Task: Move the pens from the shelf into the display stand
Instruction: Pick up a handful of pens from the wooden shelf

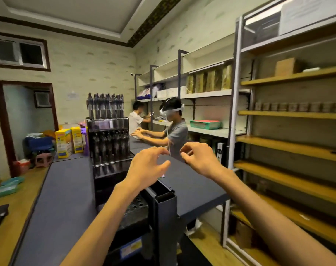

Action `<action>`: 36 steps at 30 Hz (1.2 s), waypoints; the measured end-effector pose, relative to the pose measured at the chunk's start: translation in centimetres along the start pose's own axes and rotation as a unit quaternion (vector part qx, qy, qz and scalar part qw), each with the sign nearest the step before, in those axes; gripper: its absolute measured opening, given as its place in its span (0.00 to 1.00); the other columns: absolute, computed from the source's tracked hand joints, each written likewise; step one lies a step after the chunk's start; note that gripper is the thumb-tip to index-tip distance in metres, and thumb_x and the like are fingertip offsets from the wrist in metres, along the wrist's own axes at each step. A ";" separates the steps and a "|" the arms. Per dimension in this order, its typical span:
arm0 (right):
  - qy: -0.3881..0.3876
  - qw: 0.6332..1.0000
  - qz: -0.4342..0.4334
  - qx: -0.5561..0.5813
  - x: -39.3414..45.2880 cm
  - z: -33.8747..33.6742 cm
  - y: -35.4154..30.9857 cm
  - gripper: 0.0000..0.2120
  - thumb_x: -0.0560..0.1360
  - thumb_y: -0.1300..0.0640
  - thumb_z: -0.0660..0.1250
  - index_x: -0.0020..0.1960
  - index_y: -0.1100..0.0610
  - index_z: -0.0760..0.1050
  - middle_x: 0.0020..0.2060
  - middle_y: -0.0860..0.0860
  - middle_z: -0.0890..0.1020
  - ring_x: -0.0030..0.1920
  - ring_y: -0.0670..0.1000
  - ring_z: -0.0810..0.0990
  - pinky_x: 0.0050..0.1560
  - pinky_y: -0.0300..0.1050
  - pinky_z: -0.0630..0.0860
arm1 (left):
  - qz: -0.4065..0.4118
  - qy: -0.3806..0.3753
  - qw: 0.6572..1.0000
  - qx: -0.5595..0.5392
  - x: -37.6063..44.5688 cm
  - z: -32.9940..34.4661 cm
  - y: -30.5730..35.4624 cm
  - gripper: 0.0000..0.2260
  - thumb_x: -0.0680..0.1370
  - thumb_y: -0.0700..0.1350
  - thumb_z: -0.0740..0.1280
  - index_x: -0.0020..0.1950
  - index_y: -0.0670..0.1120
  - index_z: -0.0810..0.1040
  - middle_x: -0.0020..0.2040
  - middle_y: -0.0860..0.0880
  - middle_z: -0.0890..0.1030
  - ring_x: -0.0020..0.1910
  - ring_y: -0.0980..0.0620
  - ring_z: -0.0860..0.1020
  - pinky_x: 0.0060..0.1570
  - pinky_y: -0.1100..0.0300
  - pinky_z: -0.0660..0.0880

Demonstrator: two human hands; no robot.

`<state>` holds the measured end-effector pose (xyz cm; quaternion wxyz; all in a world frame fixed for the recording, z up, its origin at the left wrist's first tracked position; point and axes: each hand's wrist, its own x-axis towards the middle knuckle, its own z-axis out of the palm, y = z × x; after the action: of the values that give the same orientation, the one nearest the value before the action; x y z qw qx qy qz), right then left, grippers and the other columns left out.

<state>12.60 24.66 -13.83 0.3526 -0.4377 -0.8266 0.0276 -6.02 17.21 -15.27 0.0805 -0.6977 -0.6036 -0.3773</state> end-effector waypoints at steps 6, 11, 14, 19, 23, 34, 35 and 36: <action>0.031 0.995 0.078 -0.048 -3.9 -5.8 8.6 0.09 0.80 0.46 0.66 0.54 0.48 0.82 0.49 0.47 0.85 0.48 0.49 0.82 0.53 0.53 0.81 | 0.067 -0.022 0.996 -0.057 3.0 6.5 8.1 0.14 0.76 0.55 0.67 0.60 0.57 0.81 0.54 0.57 0.82 0.52 0.54 0.79 0.52 0.52 0.77; 0.048 0.985 0.139 -0.087 -8.0 -11.7 17.4 0.09 0.80 0.46 0.66 0.57 0.46 0.81 0.53 0.44 0.84 0.53 0.48 0.81 0.58 0.53 0.80 | 0.118 -0.053 0.987 -0.094 5.1 13.3 16.6 0.15 0.77 0.55 0.67 0.63 0.56 0.80 0.55 0.56 0.81 0.55 0.54 0.79 0.54 0.52 0.78; 0.055 0.979 0.163 -0.112 -10.5 -16.0 23.2 0.10 0.80 0.47 0.66 0.59 0.46 0.80 0.55 0.45 0.84 0.56 0.48 0.81 0.59 0.54 0.79 | 0.142 -0.063 0.982 -0.112 6.8 17.7 22.2 0.16 0.78 0.55 0.67 0.65 0.55 0.79 0.58 0.55 0.81 0.58 0.54 0.78 0.57 0.53 0.76; 0.052 0.969 0.194 -0.142 -14.6 -23.3 32.5 0.13 0.81 0.48 0.66 0.64 0.47 0.77 0.58 0.46 0.82 0.59 0.49 0.79 0.62 0.54 0.78 | 0.163 -0.086 0.973 -0.135 9.2 24.7 32.1 0.17 0.78 0.55 0.66 0.67 0.56 0.77 0.59 0.56 0.79 0.59 0.54 0.77 0.58 0.51 0.75; 0.063 0.965 0.216 -0.137 -17.9 -27.7 38.4 0.15 0.80 0.49 0.67 0.67 0.46 0.75 0.59 0.45 0.81 0.60 0.47 0.79 0.62 0.51 0.78 | 0.173 -0.106 0.967 -0.157 10.0 29.0 38.4 0.17 0.77 0.57 0.65 0.66 0.58 0.77 0.58 0.57 0.79 0.58 0.54 0.77 0.57 0.51 0.75; 0.080 0.947 0.267 -0.158 -21.5 -32.4 48.8 0.15 0.81 0.45 0.65 0.67 0.44 0.73 0.60 0.44 0.80 0.61 0.46 0.78 0.60 0.46 0.75 | 0.191 -0.152 0.958 -0.148 13.1 36.9 47.7 0.17 0.78 0.56 0.66 0.67 0.56 0.77 0.60 0.55 0.80 0.57 0.54 0.78 0.56 0.51 0.77; 0.079 0.946 0.268 -0.163 -21.4 -32.5 49.5 0.16 0.81 0.45 0.65 0.67 0.44 0.73 0.60 0.44 0.80 0.61 0.46 0.78 0.59 0.45 0.74 | 0.191 -0.154 0.958 -0.148 13.5 37.6 48.0 0.17 0.78 0.56 0.66 0.67 0.56 0.77 0.60 0.55 0.80 0.57 0.54 0.78 0.56 0.51 0.77; 0.081 0.945 0.270 -0.169 -21.2 -32.7 50.3 0.16 0.81 0.45 0.65 0.68 0.45 0.73 0.60 0.44 0.80 0.61 0.46 0.78 0.58 0.44 0.73 | 0.189 -0.155 0.958 -0.147 13.9 38.3 48.2 0.17 0.78 0.56 0.66 0.67 0.57 0.77 0.60 0.55 0.79 0.57 0.54 0.78 0.56 0.51 0.77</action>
<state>75.61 31.27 -18.99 0.3187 -0.6980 -0.6390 -0.0536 53.78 37.37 -16.90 -0.0476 -0.8530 -0.4036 -0.3275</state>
